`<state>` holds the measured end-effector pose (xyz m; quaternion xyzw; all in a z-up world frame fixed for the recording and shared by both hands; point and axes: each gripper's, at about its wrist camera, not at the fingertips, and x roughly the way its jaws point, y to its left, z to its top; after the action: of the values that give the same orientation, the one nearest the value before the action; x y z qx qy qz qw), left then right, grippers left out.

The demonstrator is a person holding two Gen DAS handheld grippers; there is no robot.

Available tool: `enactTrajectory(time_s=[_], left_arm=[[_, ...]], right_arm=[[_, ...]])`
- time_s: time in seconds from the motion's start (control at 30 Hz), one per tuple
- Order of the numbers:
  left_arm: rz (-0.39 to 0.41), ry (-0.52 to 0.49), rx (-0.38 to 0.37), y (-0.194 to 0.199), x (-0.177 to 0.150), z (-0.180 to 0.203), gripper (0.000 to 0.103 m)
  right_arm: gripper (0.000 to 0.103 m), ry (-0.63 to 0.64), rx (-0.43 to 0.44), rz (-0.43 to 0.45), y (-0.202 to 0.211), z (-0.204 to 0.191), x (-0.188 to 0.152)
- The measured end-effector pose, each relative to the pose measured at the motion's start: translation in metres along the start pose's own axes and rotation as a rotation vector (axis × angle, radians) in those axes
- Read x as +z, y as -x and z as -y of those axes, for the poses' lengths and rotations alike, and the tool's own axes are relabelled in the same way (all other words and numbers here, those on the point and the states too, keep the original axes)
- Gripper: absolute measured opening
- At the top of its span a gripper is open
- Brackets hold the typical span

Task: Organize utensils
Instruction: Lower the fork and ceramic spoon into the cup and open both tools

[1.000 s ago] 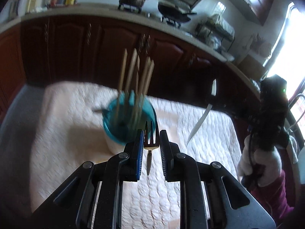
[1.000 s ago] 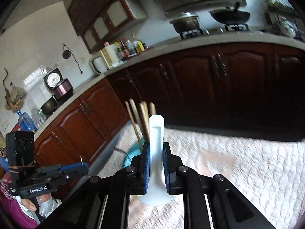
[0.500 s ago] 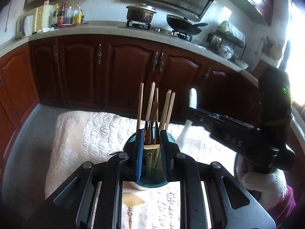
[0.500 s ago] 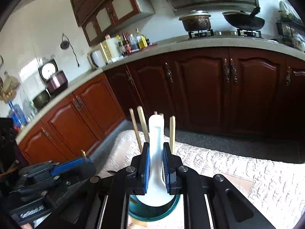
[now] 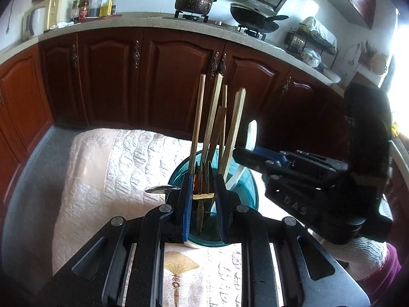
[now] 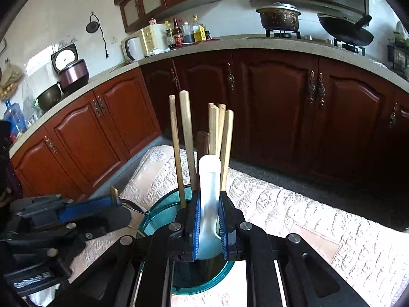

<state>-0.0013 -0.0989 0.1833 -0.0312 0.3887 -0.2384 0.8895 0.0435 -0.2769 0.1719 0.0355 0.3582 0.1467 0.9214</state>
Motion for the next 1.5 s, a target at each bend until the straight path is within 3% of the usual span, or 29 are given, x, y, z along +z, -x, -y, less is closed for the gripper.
enactTrajectory(time_s=[0.23,0.5,0.6,0.87,1.03,1.13,1.33,1.5], left_arm=[[-0.043,0.014,0.009,-0.014,-0.012,0.001,0.015],[-0.064,0.030,0.009,-0.017,-0.017,-0.002,0.015],[-0.071,0.036,0.008,-0.019,-0.018,-0.003,0.015],[-0.086,0.029,0.002,-0.022,-0.021,-0.001,0.015],[-0.082,0.032,-0.007,-0.024,-0.020,-0.001,0.015],[-0.082,0.036,-0.017,-0.023,-0.021,-0.001,0.015],[-0.084,0.030,-0.035,-0.018,-0.020,-0.001,0.022],[-0.063,0.041,-0.049,-0.007,-0.016,-0.008,0.022]], right_arm=[[0.012,-0.003,0.020,-0.058,0.000,0.008,0.001],[0.012,0.203,-0.041,-0.079,0.000,-0.018,0.008],[0.012,0.255,-0.017,-0.112,-0.006,-0.026,0.008],[0.013,0.103,0.044,-0.167,-0.010,0.007,-0.005],[0.014,-0.012,0.083,-0.139,0.001,0.028,-0.014],[0.014,-0.002,0.075,-0.132,0.004,0.024,-0.015],[0.013,0.149,0.029,-0.129,0.014,-0.001,-0.001],[0.013,0.072,0.128,-0.122,0.026,0.005,0.005]])
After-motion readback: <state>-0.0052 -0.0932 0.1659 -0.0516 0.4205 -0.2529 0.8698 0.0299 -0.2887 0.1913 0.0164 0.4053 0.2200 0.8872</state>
